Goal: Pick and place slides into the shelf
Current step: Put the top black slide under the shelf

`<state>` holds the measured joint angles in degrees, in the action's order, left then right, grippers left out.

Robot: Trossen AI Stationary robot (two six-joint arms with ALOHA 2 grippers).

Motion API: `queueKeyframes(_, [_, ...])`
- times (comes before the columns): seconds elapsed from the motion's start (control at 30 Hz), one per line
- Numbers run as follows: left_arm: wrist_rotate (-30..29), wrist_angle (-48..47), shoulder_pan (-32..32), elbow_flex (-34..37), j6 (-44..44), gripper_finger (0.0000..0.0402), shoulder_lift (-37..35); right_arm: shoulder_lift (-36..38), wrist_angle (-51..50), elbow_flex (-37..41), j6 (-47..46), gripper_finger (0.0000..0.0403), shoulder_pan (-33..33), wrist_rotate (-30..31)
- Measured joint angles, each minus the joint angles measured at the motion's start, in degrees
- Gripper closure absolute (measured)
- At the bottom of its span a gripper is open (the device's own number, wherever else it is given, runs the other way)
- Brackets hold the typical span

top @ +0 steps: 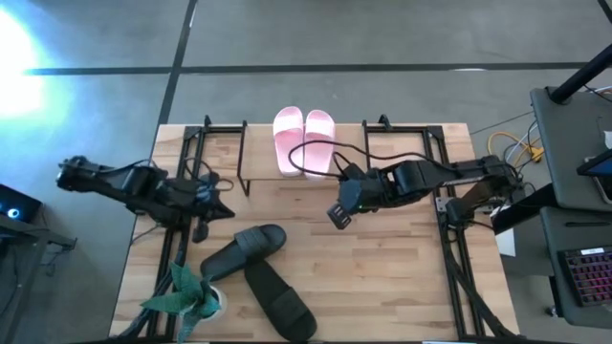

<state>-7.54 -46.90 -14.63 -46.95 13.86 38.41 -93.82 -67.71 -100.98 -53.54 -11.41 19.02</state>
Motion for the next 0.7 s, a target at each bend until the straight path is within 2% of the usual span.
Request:
queueKeyframes(0.17, [-9.93, -0.95, -10.35, -7.29, -3.35, 0.0402, 4.58, -0.02, -0.08, 0.42, -0.04, 0.0394, -0.76, 1.01])
queueKeyframes(0.3, [-11.04, -5.43, -16.81, -10.62, -6.6, 0.0402, 10.31, -0.04, -0.6, 0.67, 0.14, 0.0394, -0.69, 1.65])
queueKeyframes(0.47, [-11.41, -18.56, -23.47, -8.79, -0.38, 0.0402, 17.51, -0.04, -1.13, 0.69, 1.1, 0.0394, -0.69, 2.24])
queueKeyframes(0.7, [-14.69, -12.41, -28.24, -5.0, 6.44, 0.0398, 22.08, -0.04, -1.17, 0.93, 2.12, 0.0394, -0.69, 2.24])
